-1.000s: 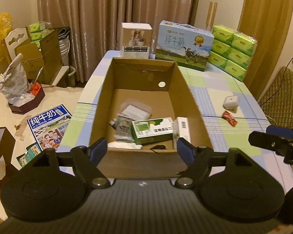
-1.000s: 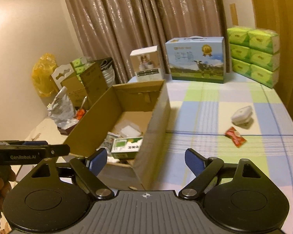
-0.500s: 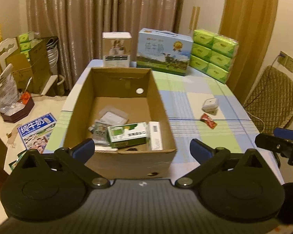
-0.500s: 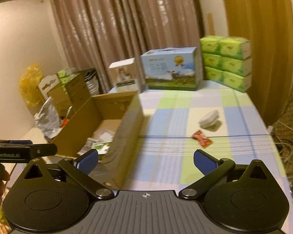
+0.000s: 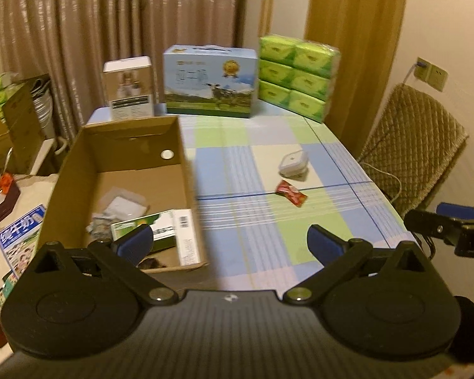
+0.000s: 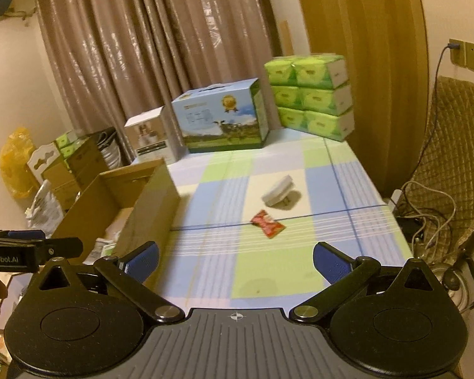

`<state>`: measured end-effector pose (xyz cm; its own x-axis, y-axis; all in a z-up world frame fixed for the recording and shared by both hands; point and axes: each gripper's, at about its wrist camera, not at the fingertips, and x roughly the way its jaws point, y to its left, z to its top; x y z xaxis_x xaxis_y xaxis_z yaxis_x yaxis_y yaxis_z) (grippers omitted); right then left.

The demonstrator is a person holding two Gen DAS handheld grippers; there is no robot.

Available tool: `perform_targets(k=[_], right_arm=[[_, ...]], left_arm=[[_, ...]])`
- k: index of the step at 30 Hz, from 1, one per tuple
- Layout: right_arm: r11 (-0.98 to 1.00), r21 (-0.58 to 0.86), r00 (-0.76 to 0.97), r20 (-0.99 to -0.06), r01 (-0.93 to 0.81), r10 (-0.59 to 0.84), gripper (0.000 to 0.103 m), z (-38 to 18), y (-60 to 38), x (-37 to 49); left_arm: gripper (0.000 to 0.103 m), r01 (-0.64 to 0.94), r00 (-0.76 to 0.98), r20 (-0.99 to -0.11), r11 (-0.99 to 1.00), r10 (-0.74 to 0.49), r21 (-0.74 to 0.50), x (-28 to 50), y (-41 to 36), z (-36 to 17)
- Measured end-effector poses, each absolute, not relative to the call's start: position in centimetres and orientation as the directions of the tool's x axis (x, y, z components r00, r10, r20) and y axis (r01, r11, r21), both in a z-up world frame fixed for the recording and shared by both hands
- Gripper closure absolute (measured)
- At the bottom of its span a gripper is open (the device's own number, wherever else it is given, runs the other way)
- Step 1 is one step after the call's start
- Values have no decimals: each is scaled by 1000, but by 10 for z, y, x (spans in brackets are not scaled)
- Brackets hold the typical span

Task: Organize objects
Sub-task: 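Move both grippers back toward the red candy and white plug, then grasp the red candy with the right gripper while the left grasps the white plug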

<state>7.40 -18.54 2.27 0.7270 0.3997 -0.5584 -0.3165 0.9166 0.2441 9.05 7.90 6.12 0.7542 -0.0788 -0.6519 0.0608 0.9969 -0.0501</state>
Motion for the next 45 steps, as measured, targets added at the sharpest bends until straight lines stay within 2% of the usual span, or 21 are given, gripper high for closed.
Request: perform_targets(k=[10,17,19,21,24,33,40,45], right_arm=[[912,129,720,-575,-390,390,2,18,-199,118],[875,30,679,-618,-483,397,3,-13,-195,169],[861,21,661,-631,-508,406,10,-27,-193,186],[843,44,623,-653,-536,430,23,-43,-191,208],[824,74,582,-672,-562,458,31,-64,-187,235],[753,76,494,-711,-653,500,43,-127,-155,293],[734,52,476,-729,-677,491,49,-153,-136,320],[727,36,467,-744,-685,477,59,-163,-125,334]], left_arm=[[1,146,731,-671,989,-127,-29,140,46,44],[1,188,716,-682,982,-147,-14,188,27,25],[2,197,715,-684,980,-147,-5,205,26,18],[2,208,724,-676,978,-139,22,221,24,11],[2,220,722,-677,975,-140,33,245,24,1],[2,239,690,-711,970,-132,52,298,25,-25],[2,240,668,-735,969,-116,65,318,26,-41],[2,251,659,-743,965,-115,74,326,25,-46]])
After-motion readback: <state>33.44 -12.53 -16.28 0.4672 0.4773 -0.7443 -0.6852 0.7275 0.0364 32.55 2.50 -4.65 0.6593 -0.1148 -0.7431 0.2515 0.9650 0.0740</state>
